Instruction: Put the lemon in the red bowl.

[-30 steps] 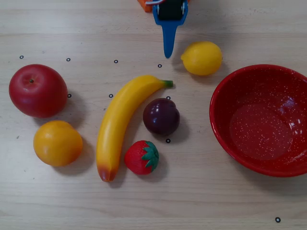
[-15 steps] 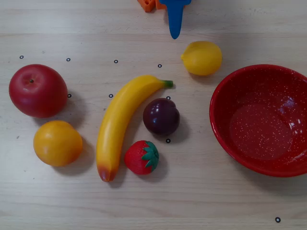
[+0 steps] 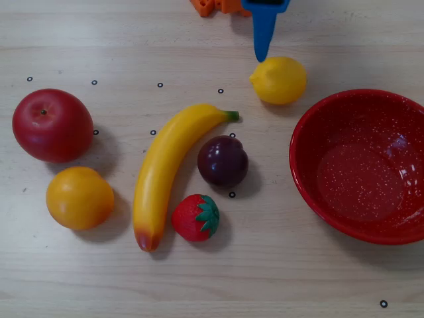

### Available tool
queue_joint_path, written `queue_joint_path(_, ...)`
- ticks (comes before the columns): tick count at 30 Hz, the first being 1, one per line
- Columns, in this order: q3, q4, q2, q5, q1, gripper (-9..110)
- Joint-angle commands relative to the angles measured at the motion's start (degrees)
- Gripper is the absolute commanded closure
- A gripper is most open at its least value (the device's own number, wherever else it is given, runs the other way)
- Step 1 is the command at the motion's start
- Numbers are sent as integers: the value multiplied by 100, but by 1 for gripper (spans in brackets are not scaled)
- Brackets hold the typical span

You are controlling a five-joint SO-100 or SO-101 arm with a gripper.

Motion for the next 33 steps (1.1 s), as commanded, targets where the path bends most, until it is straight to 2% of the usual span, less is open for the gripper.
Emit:
queue_joint_path(1,-606,105,-26,-246,290,78)
queue_joint_path(8,-606,149,-176,-316,580,65)
queue_joint_path(14,-580,378,-448,-158,624,48)
queue_joint_path(24,-633,97,-1230,-105,589,39)
queue_joint_path(33,-677,-281,-1644,-185,694,39)
